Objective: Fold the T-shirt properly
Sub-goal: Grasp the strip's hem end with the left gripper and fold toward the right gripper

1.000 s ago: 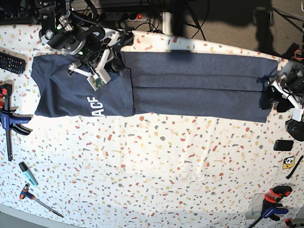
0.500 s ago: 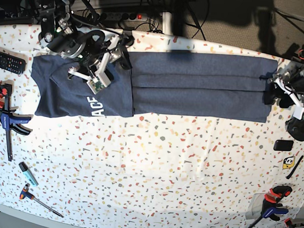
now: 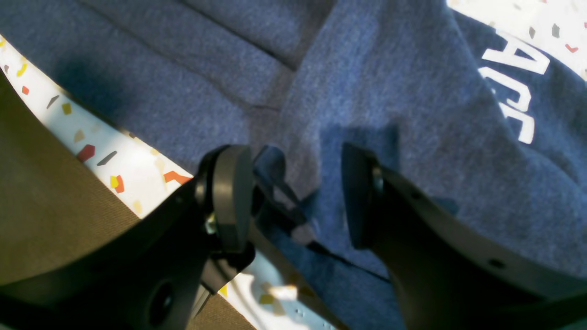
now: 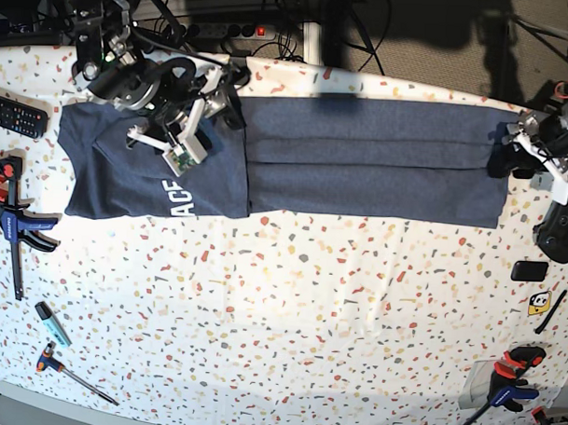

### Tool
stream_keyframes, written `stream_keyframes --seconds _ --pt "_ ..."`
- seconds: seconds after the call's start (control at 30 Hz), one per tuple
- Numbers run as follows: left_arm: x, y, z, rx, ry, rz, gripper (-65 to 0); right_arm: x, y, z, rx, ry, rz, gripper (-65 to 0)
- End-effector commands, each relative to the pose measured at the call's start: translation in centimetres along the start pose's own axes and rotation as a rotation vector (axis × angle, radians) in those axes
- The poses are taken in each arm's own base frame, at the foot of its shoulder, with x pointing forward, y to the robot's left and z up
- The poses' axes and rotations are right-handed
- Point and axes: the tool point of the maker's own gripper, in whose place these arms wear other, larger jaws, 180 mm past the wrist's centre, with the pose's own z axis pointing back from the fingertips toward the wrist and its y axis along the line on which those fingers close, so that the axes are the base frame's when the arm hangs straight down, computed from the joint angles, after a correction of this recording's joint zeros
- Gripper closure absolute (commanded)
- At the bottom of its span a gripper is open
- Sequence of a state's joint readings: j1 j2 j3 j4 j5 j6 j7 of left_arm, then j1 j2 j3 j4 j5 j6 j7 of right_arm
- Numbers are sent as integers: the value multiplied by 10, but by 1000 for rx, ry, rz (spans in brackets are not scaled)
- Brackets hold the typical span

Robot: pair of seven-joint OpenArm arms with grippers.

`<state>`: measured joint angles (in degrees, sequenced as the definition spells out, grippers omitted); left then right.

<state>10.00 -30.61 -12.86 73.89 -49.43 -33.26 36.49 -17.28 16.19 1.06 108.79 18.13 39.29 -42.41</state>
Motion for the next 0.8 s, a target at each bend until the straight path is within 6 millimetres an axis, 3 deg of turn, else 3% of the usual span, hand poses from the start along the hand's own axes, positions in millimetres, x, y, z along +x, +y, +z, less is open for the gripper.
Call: stream_keyframes --seconds 0.0,0.13,0.33,0.47,0.63,0.77 --pt "20 0 6 -14 -53 -13 -361 13 -1 4 3 -45 26 -312" --pt "22 -5 4 -36 -75 16 -361 13 -1 4 3 -44 26 -312" --pt "8 -19 -10 -53 -83 37 -327 13 -1 4 3 -43 26 -312" --pt "0 -23 -17 -39 -74 19 -236 12 -1 4 2 -37 26 -312" --pt "1 -22 -16 -38 -75 18 -12 10 -1 4 2 -29 27 -312" --pt "2 -21 -16 -36 -76 15 0 10 -1 4 2 -30 26 -312"
